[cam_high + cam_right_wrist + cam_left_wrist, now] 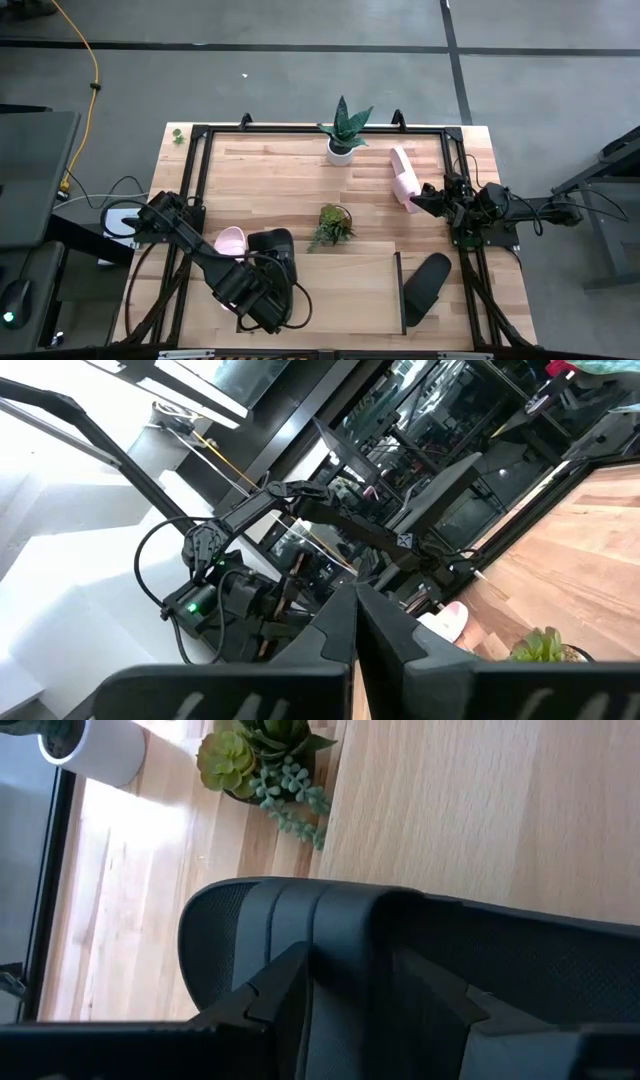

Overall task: Pick and place slides into the shelf
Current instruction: Put the top black slide on the shelf

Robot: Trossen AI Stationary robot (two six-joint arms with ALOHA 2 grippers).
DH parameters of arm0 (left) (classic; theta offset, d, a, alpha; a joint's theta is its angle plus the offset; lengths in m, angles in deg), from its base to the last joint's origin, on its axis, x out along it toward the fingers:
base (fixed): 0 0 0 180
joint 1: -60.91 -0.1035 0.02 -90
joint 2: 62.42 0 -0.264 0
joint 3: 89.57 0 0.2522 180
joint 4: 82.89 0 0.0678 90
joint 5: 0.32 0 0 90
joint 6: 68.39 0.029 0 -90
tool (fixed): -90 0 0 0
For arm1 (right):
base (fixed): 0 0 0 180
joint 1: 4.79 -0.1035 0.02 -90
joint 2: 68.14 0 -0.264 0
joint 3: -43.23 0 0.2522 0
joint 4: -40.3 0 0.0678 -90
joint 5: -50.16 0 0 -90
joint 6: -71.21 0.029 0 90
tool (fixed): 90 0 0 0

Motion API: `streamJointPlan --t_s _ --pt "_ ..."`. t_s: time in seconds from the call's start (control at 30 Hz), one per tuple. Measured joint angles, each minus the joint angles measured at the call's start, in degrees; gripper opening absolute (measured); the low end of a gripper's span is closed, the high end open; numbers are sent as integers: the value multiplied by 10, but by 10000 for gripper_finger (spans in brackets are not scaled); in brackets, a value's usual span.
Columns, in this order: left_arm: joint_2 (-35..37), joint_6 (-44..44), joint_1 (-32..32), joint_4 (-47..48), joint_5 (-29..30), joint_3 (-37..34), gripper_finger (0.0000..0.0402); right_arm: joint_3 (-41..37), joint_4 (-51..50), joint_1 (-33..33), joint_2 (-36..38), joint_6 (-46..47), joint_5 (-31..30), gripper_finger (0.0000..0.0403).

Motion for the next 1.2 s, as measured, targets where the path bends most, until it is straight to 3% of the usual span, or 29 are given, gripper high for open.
streamJointPlan --t_s 0.4,0.77,1.2 --pt "0 -1 0 1 -6 -1 118 0 -9 0 0 0 -1 0" --pt "1 -1 0 1 -35 0 10 0 -13 0 0 0 -1 0" --pt "1 -1 0 3 -54 8 5 0 -14 0 0 0 -1 0"
